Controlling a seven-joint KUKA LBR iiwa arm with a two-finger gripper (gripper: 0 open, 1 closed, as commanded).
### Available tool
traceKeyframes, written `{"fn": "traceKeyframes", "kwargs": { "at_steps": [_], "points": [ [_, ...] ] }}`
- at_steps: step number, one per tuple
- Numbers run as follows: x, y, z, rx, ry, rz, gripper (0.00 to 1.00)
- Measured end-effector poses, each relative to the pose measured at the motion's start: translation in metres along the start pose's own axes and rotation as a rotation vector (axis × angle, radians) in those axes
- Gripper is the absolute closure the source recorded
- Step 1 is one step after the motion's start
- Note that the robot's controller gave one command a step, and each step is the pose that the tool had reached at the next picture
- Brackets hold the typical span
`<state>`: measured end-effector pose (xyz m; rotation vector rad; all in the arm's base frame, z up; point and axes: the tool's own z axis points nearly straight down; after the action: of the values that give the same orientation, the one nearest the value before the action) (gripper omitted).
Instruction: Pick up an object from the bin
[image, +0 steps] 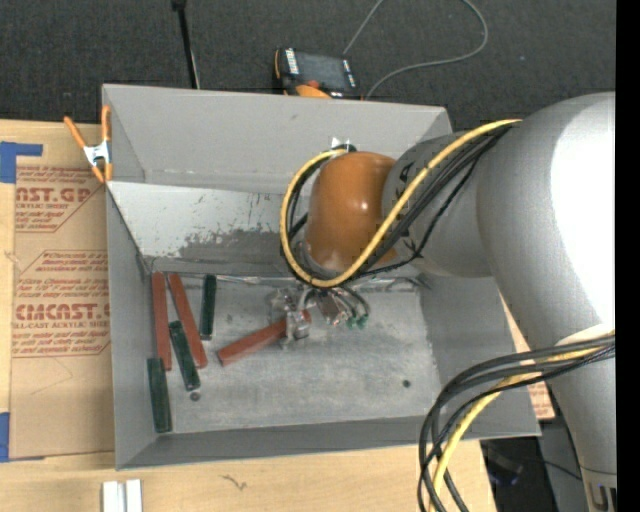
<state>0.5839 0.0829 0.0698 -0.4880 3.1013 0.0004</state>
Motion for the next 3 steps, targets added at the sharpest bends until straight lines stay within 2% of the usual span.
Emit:
{"fn": "traceKeyframes", "kwargs": {
  "at_steps": [1, 2, 3],
  "points": [
    [0.0, 0.0, 0.0, 0.0, 0.0, 0.0, 0.0],
    [0.004, 0.018, 0.0, -0.001, 0.001, -0.033, 0.0],
    [0.003, 0.018, -0.001, 0.0, -0.001, -0.033, 1.0]
  ]
}}
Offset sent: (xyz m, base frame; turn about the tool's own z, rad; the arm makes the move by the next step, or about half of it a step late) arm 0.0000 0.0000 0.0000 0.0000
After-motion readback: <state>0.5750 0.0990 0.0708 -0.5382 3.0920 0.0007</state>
